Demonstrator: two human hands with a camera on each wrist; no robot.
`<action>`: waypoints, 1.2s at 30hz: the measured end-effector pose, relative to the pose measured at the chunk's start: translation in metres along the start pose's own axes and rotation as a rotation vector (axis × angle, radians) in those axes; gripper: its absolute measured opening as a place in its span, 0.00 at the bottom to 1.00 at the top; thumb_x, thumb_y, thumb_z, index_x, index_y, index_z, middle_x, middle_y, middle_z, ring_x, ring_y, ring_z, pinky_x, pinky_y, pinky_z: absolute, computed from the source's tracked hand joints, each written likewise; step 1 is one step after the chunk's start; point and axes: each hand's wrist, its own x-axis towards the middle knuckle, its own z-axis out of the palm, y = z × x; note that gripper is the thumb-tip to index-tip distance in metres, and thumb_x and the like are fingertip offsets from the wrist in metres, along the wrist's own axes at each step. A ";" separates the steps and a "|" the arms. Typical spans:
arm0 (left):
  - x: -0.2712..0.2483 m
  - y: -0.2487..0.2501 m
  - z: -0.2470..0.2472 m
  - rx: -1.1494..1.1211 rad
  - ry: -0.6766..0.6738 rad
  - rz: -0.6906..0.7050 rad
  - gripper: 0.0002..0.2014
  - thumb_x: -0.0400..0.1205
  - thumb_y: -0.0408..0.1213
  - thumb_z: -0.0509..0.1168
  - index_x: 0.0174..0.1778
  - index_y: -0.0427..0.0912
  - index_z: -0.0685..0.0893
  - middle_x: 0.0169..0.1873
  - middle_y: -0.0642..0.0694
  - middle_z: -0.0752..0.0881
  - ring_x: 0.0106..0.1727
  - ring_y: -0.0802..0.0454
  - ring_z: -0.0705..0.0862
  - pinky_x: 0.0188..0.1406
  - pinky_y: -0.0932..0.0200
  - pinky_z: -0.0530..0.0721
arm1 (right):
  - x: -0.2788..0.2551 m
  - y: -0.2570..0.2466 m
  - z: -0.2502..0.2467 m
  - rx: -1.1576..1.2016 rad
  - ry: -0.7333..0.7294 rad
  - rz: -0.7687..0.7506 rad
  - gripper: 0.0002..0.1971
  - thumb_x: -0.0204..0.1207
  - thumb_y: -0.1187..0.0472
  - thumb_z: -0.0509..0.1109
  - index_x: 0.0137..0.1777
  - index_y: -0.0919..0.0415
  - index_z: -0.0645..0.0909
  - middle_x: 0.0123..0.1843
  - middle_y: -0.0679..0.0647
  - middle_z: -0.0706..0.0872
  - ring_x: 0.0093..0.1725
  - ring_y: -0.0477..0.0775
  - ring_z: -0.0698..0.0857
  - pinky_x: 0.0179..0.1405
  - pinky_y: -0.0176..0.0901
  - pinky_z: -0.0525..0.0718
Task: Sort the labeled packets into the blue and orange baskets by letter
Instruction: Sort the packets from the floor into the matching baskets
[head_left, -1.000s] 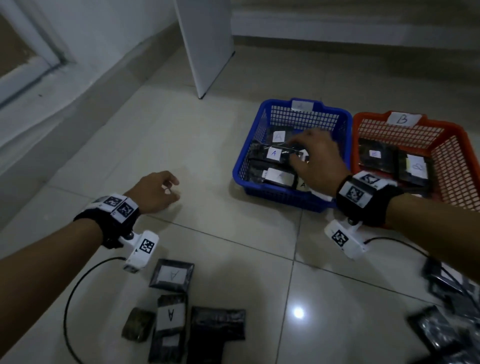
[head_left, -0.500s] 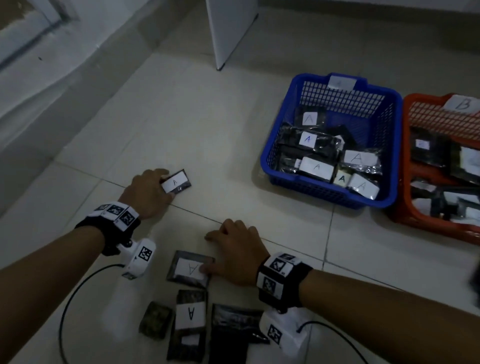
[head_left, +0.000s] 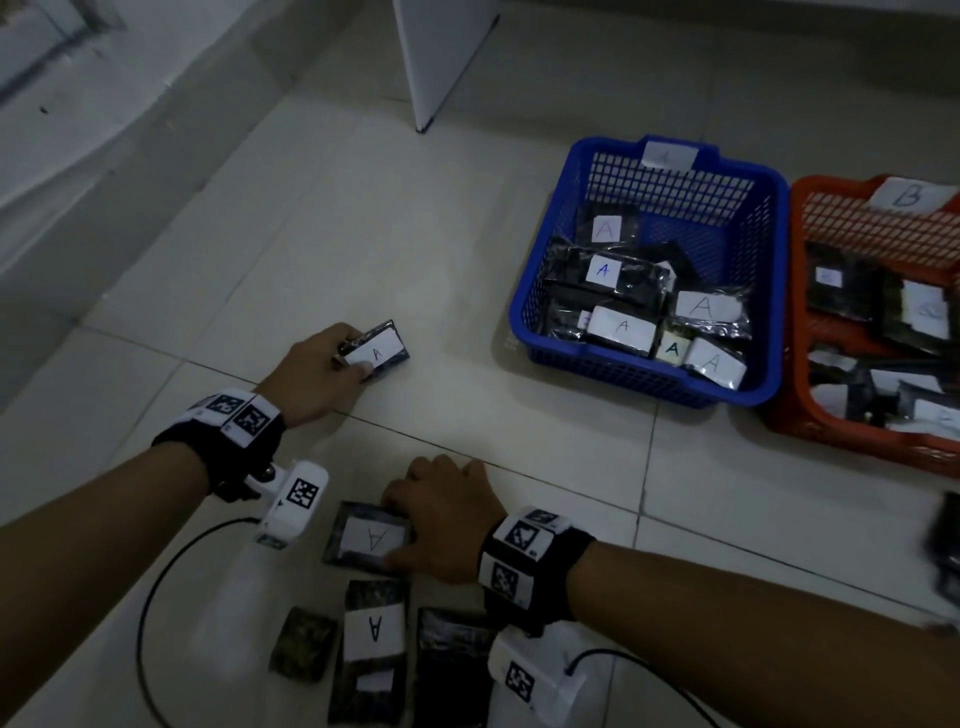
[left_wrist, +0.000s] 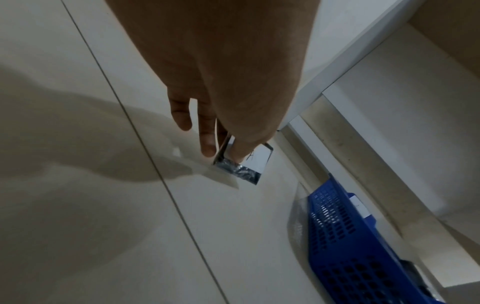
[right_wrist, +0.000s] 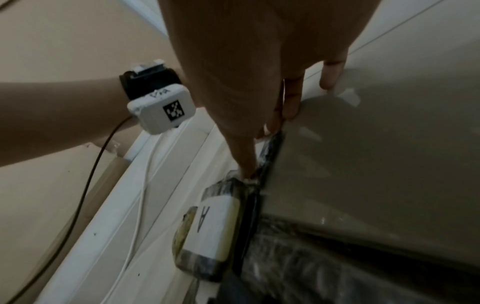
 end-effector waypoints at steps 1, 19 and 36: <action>0.000 0.003 -0.001 -0.015 -0.001 0.008 0.09 0.85 0.39 0.67 0.60 0.46 0.80 0.51 0.49 0.85 0.47 0.50 0.83 0.37 0.69 0.73 | 0.000 -0.003 0.003 -0.013 0.000 -0.005 0.29 0.75 0.37 0.71 0.69 0.55 0.76 0.63 0.57 0.78 0.63 0.61 0.74 0.63 0.60 0.69; -0.033 0.092 -0.021 -0.185 -0.098 0.124 0.09 0.81 0.37 0.72 0.53 0.52 0.82 0.47 0.49 0.92 0.44 0.53 0.92 0.41 0.56 0.81 | -0.069 0.073 -0.108 0.803 0.293 0.171 0.18 0.79 0.67 0.74 0.64 0.55 0.72 0.53 0.58 0.85 0.42 0.54 0.86 0.34 0.47 0.87; 0.019 0.236 0.032 -0.197 0.008 0.412 0.15 0.85 0.38 0.65 0.64 0.58 0.74 0.50 0.55 0.86 0.44 0.49 0.85 0.40 0.59 0.79 | -0.167 0.187 -0.211 0.663 0.859 0.484 0.18 0.77 0.66 0.74 0.64 0.60 0.74 0.44 0.60 0.89 0.42 0.61 0.90 0.41 0.52 0.89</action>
